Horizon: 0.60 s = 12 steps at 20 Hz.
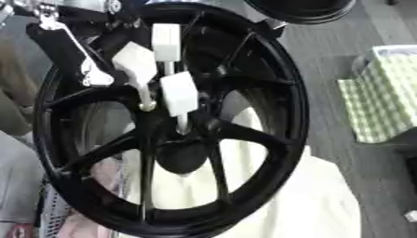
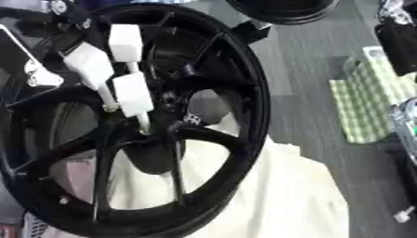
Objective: Pull the pin out of the wheel hub.
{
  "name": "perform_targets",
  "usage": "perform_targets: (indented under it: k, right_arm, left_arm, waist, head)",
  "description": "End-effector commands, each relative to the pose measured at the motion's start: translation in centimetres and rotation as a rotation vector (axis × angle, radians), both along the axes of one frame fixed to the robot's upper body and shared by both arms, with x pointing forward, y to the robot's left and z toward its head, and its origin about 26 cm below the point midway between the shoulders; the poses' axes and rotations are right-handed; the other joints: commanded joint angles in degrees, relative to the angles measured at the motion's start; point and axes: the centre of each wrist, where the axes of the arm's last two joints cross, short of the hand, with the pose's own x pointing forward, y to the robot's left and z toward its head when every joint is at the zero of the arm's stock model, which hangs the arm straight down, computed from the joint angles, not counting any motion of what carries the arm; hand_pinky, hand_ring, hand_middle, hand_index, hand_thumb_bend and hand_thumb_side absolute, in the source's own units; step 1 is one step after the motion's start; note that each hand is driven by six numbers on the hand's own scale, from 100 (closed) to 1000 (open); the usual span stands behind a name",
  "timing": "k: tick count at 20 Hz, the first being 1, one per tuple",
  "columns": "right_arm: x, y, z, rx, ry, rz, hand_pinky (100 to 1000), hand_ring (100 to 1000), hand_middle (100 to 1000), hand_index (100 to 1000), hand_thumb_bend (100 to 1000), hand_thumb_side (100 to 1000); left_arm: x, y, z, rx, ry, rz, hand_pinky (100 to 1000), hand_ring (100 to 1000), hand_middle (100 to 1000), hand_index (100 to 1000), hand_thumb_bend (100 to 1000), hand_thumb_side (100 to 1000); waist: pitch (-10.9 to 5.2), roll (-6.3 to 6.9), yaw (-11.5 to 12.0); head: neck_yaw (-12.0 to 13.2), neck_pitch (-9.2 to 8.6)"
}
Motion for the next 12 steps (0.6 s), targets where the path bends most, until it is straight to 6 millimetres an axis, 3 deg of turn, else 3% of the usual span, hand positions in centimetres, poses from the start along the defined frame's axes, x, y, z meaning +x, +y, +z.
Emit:
perform_targets:
  k: [1, 12]
  right_arm:
    - [-0.3, -0.1, 0.9, -0.014, -0.032, -0.002, 649, 536, 585, 730, 100, 524]
    - [-0.4, -0.3, 0.9, -0.020, -0.032, -0.013, 650, 537, 585, 730, 100, 524]
  left_arm:
    - [-1.1, 0.4, 2.4, -0.050, -0.057, 0.002, 100, 140, 274, 392, 161, 173]
    - [-2.5, 1.9, 6.0, -0.169, -0.105, 0.000, 100, 129, 245, 377, 100, 169]
  waist:
    - [-1.56, -0.04, 0.02]
    - [-1.83, 0.11, 0.32]
  head:
    - [0.11, -0.31]
    - [-0.27, 0.10]
